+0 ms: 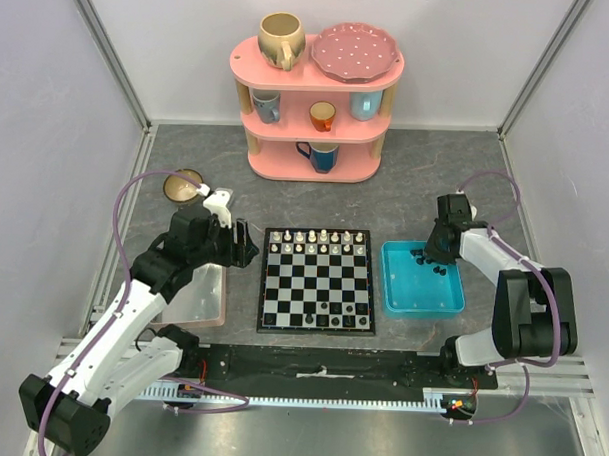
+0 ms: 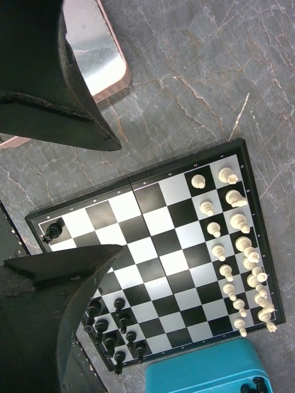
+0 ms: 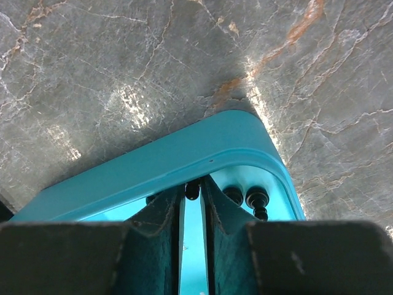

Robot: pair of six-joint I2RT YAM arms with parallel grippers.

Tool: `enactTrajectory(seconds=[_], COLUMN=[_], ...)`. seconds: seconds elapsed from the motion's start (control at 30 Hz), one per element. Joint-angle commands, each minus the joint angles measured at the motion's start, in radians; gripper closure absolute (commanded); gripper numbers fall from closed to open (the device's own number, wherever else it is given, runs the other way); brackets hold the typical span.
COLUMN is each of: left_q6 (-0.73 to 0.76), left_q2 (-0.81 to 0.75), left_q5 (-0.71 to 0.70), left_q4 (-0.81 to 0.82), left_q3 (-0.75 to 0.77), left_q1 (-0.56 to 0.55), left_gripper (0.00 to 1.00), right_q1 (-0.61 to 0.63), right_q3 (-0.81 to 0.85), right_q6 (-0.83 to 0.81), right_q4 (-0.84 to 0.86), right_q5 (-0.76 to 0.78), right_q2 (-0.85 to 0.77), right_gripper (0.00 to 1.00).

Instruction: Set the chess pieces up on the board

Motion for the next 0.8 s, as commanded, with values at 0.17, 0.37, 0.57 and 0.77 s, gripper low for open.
enactTrajectory(seconds=[0.17,0.37,0.57,0.77], left_q6=[0.029,0.031,0.031,0.029], left_q2=[0.007,0.010,0.010,0.011], left_q5=[0.017,0.020,0.023,0.026], left_q4=[0.048,0.051,0.056,0.056], left_q3=[-0.004,-0.008,-0.008,-0.010], left_q1=[0.002,0.001,0.002,0.001], left_gripper=[0.32,0.32,0.31,0.32], right_q1=[-0.007,-0.007,-0.007,0.050], right_q3=[-0.027,-0.020,0.014,0.083], right_q6=[-0.020,-0.023,-0.033,-0.041], right_q4=[0.011,-0.017,-0.080,-0.179], right_q5=[-0.019,-0.024,-0.033,-0.047], right_q2=[-0.052,-0.083,-0.155,-0.254], right_gripper=[0.82,0.87,0.88,0.91])
